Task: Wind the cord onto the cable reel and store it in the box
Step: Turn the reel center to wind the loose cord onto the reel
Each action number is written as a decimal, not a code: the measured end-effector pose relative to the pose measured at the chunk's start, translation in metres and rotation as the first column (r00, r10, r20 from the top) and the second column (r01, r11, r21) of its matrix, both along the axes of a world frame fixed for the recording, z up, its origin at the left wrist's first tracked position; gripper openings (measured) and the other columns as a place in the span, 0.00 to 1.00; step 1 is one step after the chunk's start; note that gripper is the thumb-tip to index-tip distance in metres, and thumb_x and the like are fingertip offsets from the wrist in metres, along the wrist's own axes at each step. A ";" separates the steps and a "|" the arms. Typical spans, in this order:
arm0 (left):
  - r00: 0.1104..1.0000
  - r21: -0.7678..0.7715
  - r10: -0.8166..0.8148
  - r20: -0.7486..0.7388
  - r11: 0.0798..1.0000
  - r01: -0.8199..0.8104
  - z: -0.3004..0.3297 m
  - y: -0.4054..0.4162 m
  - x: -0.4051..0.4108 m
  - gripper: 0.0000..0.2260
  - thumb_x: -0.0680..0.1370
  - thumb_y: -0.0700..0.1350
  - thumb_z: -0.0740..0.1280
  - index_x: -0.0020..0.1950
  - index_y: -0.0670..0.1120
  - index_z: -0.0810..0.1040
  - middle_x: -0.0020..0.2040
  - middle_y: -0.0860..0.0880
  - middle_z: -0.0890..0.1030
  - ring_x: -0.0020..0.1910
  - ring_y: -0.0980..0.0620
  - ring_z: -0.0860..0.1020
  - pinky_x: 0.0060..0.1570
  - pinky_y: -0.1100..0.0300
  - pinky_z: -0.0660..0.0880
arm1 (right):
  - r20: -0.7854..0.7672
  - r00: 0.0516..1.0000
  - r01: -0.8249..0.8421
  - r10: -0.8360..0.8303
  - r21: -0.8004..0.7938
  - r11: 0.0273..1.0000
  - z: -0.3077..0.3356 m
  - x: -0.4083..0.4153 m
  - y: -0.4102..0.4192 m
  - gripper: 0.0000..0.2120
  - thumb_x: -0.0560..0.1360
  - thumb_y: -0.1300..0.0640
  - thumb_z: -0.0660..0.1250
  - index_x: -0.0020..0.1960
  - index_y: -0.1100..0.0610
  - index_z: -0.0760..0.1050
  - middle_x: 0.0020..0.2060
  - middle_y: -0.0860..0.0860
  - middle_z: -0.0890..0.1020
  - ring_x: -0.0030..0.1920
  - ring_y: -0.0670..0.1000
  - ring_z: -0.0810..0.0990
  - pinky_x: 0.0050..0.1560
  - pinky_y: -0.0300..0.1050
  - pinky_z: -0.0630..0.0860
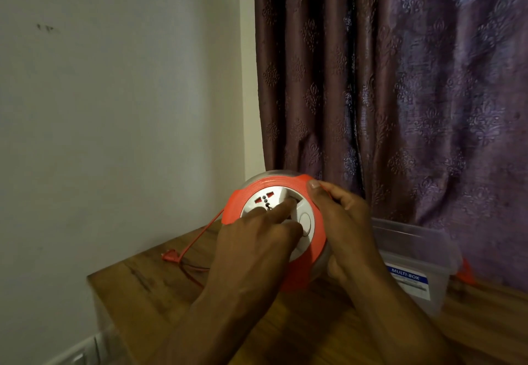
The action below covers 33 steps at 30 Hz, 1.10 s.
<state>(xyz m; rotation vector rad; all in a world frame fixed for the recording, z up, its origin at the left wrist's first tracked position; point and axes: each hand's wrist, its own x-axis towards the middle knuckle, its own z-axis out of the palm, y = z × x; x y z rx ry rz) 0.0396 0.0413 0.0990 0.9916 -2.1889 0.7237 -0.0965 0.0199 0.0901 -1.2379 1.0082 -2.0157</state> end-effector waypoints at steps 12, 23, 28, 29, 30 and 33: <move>0.953 0.065 -0.047 -0.299 0.995 0.069 -0.010 0.005 0.025 0.17 0.72 0.50 0.68 0.61 0.54 0.75 0.54 0.52 0.81 0.38 0.51 0.81 0.35 0.59 0.77 | 0.000 0.999 0.051 -0.051 0.014 0.999 -0.002 -0.002 -0.004 0.06 0.76 0.49 0.69 0.42 0.43 0.83 0.40 0.47 0.88 0.43 0.52 0.87 0.45 0.51 0.84; 0.984 0.131 0.108 -0.143 0.987 -0.090 -0.025 -0.010 0.005 0.32 0.77 0.58 0.58 0.70 0.65 0.36 0.66 0.49 0.70 0.48 0.48 0.78 0.40 0.57 0.76 | -0.004 0.997 0.071 -0.071 0.001 0.997 -0.001 0.000 -0.002 0.08 0.75 0.49 0.70 0.40 0.40 0.84 0.40 0.47 0.88 0.43 0.53 0.87 0.50 0.59 0.83; 0.986 0.166 0.124 -0.116 0.981 -0.104 -0.026 -0.010 0.002 0.34 0.76 0.53 0.62 0.69 0.67 0.40 0.70 0.44 0.64 0.52 0.42 0.77 0.43 0.52 0.77 | -0.006 0.997 0.071 -0.071 -0.001 0.997 0.000 -0.001 -0.002 0.08 0.76 0.50 0.69 0.40 0.41 0.84 0.42 0.49 0.88 0.47 0.54 0.87 0.53 0.59 0.82; 0.987 0.170 0.126 -0.104 0.980 -0.107 -0.025 -0.008 0.002 0.34 0.76 0.51 0.62 0.69 0.68 0.41 0.72 0.43 0.62 0.52 0.42 0.77 0.43 0.52 0.77 | -0.003 0.998 0.067 -0.068 -0.005 0.998 0.000 -0.001 -0.002 0.07 0.76 0.50 0.69 0.41 0.42 0.84 0.43 0.49 0.88 0.48 0.55 0.86 0.54 0.60 0.82; 0.988 0.172 0.124 -0.095 0.979 -0.107 -0.023 -0.006 0.002 0.34 0.75 0.50 0.63 0.69 0.68 0.42 0.73 0.43 0.61 0.52 0.41 0.78 0.42 0.52 0.77 | 0.001 0.998 0.063 -0.063 -0.008 0.998 0.001 -0.001 -0.002 0.07 0.76 0.51 0.69 0.41 0.43 0.84 0.43 0.50 0.88 0.48 0.55 0.86 0.55 0.60 0.82; 0.992 0.172 0.110 -0.069 0.980 -0.096 -0.018 -0.001 0.000 0.32 0.74 0.48 0.63 0.67 0.68 0.46 0.74 0.44 0.57 0.52 0.42 0.78 0.41 0.53 0.77 | 0.009 0.999 0.051 -0.051 -0.010 0.999 0.002 -0.001 -0.002 0.07 0.76 0.52 0.70 0.41 0.45 0.84 0.42 0.50 0.88 0.48 0.54 0.86 0.54 0.60 0.82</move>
